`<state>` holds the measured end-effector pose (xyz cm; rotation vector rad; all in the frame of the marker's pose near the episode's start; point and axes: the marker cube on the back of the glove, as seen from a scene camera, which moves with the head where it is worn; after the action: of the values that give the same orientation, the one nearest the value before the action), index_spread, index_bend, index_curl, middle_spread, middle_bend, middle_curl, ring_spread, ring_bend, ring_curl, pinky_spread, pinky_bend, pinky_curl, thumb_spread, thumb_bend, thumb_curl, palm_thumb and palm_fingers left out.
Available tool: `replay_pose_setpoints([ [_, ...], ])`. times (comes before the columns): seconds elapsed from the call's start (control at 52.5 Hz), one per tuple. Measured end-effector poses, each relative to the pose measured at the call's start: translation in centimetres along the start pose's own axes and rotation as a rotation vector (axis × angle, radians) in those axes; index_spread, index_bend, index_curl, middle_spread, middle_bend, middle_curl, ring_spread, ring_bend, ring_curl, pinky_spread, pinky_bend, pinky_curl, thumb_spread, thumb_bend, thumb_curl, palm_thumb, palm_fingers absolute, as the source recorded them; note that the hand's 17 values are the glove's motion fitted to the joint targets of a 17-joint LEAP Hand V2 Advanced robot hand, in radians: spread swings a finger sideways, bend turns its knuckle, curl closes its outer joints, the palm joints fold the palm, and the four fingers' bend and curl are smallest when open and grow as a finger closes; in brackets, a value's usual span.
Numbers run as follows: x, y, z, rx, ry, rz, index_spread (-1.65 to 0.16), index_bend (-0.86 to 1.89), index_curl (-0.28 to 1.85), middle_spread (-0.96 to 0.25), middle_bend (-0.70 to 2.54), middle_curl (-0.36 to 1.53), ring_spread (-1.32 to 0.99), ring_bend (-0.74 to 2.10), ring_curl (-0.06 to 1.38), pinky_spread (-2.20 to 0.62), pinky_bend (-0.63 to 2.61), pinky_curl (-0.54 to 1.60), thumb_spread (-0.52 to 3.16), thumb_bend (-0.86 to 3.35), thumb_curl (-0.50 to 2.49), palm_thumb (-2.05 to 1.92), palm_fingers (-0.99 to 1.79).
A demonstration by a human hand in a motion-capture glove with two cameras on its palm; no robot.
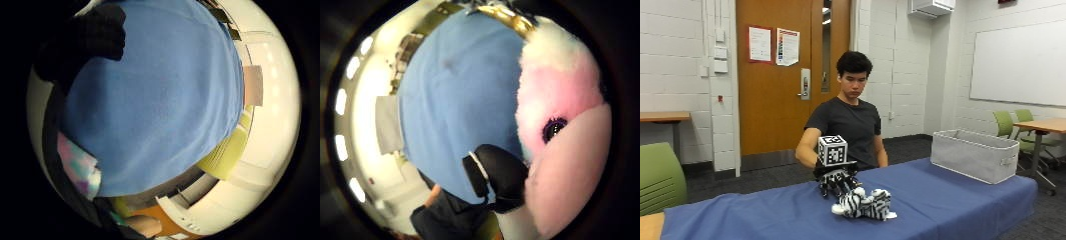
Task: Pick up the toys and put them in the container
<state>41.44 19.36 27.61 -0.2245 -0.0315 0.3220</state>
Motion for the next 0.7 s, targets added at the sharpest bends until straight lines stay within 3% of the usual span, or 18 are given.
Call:
replay_pose_setpoints([
  [0.076, 0.2, 0.0, 0.4, 0.004, -0.085, 0.017, -0.3, 0.14, 0.22, -0.11, 0.2, 0.39, -0.2, 0.24, 0.3, 0.0, 0.88, 0.35, 1.06, -0.04, 0.16, -0.04, -0.04],
  [0.095, 0.2, 0.0, 0.4, 0.006, -0.094, 0.017, -0.32, 0.34, 0.28, -0.11, 0.16, 0.38, -0.21, 0.21, 0.29, -0.01, 0.85, 0.34, 1.08, 0.0, 0.17, 0.03, 0.08],
  [0.152, 0.0, 0.0, 0.2, 0.014, -0.112, 0.008, -0.33, 0.54, 0.33, -0.12, 0.13, 0.36, -0.23, 0.17, 0.27, -0.02, 0.8, 0.32, 1.15, 0.05, 0.2, 0.13, 0.17],
  [0.305, -0.9, 0.5, -0.4, 0.097, -0.104, -0.056, -0.32, 0.78, 0.46, -0.14, 0.22, 0.37, -0.32, 0.24, 0.28, -0.07, 0.67, 0.29, 1.28, 0.12, 0.26, 0.26, 0.34],
  [0.476, -1.9, 1.2, -1.7, 0.259, -0.05, -0.105, -0.31, 0.59, 0.47, -0.24, 0.27, 0.39, -0.45, 0.61, 0.35, -0.26, 0.73, 0.3, 1.34, 0.28, 0.38, 0.57, 0.74],
  [0.552, -1.7, 0.8, -2.0, 0.254, -0.057, -0.098, -0.32, 0.47, 0.46, -0.29, 0.29, 0.41, -0.49, 0.73, 0.39, -0.34, 0.81, 0.32, 1.26, 0.28, 0.43, 0.62, 0.88],
  [0.59, -1.6, 0.5, -2.1, 0.242, -0.065, -0.1, -0.32, 0.39, 0.45, -0.33, 0.42, 0.45, -0.49, 0.88, 0.44, -0.39, 0.8, 0.32, 1.19, 0.29, 0.46, 0.66, 1.17],
  [0.704, -2.2, -0.2, -3.4, 0.198, -0.089, -0.112, -0.34, 0.31, 0.48, -0.38, 0.56, 0.53, -0.47, 1.03, 0.52, -0.45, 0.81, 0.36, 1.07, 0.28, 0.54, 0.69, 1.23],
])
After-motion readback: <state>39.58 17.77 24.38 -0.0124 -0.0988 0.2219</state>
